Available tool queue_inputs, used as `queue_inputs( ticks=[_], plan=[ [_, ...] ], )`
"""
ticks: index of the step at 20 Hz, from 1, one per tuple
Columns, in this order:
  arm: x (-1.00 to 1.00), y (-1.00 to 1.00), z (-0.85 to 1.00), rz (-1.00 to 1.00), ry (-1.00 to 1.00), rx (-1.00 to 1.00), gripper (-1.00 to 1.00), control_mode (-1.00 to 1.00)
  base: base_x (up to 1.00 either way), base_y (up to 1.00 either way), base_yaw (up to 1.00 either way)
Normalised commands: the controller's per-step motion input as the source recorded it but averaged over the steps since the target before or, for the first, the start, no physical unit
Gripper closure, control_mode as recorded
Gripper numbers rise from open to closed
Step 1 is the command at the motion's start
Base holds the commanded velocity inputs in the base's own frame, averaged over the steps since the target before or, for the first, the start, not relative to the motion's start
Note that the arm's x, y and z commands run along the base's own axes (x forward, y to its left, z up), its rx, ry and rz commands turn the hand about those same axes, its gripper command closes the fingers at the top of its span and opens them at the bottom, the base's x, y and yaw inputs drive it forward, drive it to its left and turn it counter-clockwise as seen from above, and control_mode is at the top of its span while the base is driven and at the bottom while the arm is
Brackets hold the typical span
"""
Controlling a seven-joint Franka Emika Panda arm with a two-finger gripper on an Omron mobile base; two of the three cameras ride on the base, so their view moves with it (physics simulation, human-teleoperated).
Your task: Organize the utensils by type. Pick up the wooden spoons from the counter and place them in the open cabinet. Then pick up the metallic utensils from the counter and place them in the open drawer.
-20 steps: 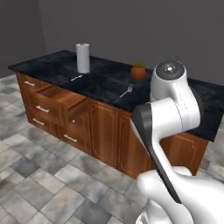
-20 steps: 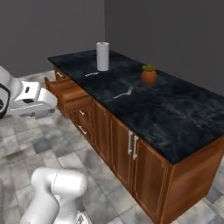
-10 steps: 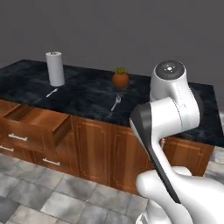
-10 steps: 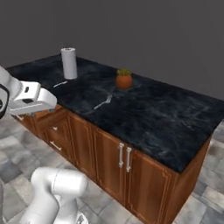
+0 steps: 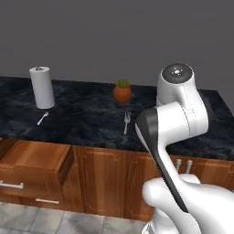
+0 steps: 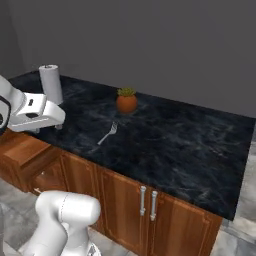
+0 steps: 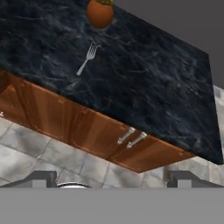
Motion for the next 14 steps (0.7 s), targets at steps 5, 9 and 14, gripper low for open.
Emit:
queue_inputs(
  ticks=[5,9,14],
  plan=[
    [0.00,0.00,0.00,0.00,0.00,0.00,-1.00,1.00,0.70,0.45,-0.36],
    [0.00,0.00,0.00,0.00,0.00,0.00,-1.00,1.00,0.45,0.51,-0.31],
    [0.00,0.00,0.00,0.00,0.00,0.00,-1.00,1.00,0.73,0.40,-0.38]
  ],
)
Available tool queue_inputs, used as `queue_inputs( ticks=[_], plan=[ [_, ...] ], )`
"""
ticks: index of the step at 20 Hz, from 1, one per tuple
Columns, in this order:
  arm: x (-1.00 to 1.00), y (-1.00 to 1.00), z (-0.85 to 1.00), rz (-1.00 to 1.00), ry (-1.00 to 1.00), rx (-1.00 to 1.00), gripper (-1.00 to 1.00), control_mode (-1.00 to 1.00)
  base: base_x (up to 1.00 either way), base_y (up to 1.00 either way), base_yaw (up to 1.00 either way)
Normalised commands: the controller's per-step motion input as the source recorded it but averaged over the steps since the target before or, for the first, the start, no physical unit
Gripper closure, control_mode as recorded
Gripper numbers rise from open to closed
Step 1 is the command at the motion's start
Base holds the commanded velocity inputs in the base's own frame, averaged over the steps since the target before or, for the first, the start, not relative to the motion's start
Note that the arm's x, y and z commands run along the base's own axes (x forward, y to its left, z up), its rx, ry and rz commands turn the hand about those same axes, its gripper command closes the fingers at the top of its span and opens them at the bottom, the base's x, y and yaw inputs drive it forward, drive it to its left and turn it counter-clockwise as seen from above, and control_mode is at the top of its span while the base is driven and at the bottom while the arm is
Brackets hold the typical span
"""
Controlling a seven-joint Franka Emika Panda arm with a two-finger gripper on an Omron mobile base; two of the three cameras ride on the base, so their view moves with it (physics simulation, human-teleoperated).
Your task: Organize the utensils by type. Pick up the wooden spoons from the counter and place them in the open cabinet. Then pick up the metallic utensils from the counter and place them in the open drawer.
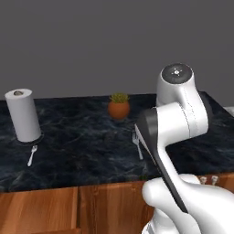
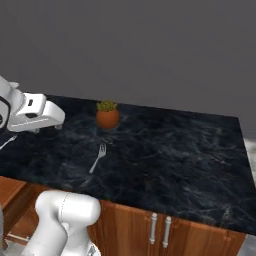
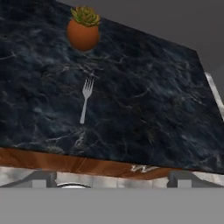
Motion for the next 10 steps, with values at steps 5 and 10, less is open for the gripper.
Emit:
queue_inputs(
  ticks=[5,10],
  plan=[
    [0.00,0.00,0.00,0.00,0.00,0.00,-1.00,1.00,0.50,0.21,-0.20],
    [0.00,0.02,-0.09,0.00,0.01,0.06,-1.00,-1.00,0.06,0.11,-0.03]
  ],
)
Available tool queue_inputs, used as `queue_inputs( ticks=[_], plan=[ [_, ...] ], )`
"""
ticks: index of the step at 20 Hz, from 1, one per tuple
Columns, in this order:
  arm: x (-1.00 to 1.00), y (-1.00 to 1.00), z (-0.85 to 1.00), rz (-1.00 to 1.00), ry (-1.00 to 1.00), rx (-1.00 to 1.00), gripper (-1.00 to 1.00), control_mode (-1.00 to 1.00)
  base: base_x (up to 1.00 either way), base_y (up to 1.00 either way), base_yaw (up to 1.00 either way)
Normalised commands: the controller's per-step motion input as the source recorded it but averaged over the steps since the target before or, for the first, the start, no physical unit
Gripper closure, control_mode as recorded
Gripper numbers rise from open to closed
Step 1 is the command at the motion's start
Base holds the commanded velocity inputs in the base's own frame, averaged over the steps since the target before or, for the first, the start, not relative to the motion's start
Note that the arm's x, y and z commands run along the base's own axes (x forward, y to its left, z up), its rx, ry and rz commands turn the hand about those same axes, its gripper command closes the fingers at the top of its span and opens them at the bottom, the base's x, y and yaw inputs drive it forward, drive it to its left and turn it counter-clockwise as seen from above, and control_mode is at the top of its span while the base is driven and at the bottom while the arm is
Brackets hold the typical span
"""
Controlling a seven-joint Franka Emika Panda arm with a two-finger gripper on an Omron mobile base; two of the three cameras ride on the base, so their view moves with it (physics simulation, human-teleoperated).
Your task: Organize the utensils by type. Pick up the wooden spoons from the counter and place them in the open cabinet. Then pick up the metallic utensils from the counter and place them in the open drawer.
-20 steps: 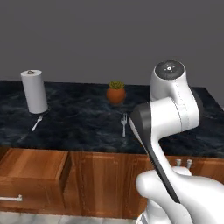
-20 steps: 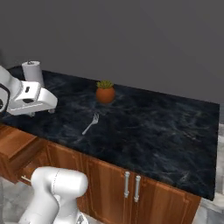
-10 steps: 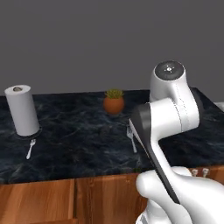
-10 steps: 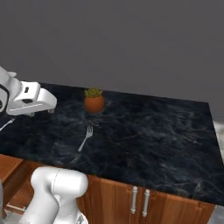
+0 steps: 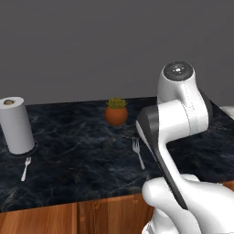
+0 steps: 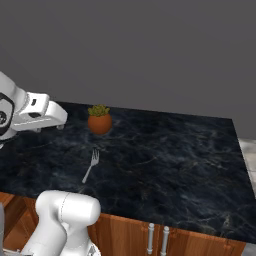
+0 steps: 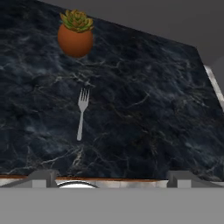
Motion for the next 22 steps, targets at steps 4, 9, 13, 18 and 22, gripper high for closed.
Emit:
queue_inputs(
  ticks=[4,9,13,18,22],
  plan=[
    [0.16,0.10,-0.51,0.00,0.18,0.41,-1.00,-1.00,0.00,0.00,0.00],
    [0.42,0.19,-0.67,0.00,0.28,0.48,-1.00,-1.00,0.00,0.00,0.00],
    [0.68,0.33,-0.56,-0.03,0.05,0.08,-1.00,-1.00,0.00,0.00,0.00],
    [0.82,0.20,-0.42,-0.15,0.01,-0.04,-1.00,-1.00,0.00,0.00,0.00],
    [0.71,0.06,-0.54,-0.14,0.08,-0.03,-1.00,-1.00,0.00,0.00,0.00]
  ],
)
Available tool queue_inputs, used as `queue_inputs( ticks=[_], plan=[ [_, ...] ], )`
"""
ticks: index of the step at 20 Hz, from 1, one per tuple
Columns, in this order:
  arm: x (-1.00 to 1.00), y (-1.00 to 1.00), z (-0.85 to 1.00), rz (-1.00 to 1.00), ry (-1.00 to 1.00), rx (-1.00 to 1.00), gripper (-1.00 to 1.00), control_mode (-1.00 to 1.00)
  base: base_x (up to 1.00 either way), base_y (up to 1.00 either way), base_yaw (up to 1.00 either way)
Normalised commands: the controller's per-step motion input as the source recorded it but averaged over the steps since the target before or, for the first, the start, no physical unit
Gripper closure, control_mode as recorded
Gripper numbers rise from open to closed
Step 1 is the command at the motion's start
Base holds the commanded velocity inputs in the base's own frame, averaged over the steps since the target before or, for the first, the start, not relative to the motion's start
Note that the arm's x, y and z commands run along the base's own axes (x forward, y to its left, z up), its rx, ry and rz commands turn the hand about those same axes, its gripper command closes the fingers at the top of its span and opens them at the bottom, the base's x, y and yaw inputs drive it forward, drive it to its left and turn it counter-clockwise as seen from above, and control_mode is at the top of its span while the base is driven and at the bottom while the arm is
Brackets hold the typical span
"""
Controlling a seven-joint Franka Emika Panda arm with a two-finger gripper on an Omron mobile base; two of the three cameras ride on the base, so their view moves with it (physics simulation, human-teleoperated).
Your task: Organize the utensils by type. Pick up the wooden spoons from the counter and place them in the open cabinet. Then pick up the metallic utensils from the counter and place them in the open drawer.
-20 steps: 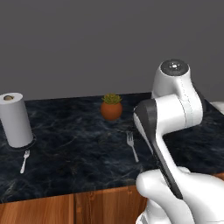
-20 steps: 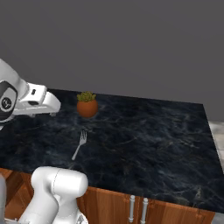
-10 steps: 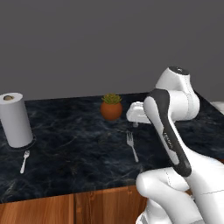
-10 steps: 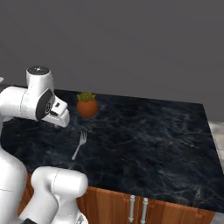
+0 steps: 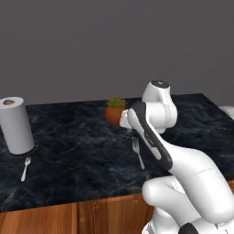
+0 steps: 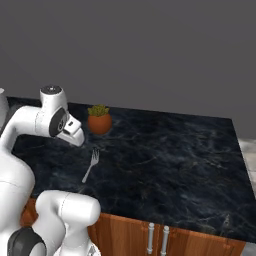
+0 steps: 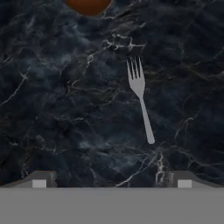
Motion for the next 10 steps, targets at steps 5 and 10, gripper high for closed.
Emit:
queue_inputs(
  ticks=[5,10],
  plan=[
    [0.41,-0.06,-0.66,-0.03,0.24,0.00,-1.00,-1.00,0.00,0.00,0.00],
    [0.40,-0.11,-0.59,0.00,0.26,0.00,-1.00,-1.00,0.00,0.00,0.00]
  ],
)
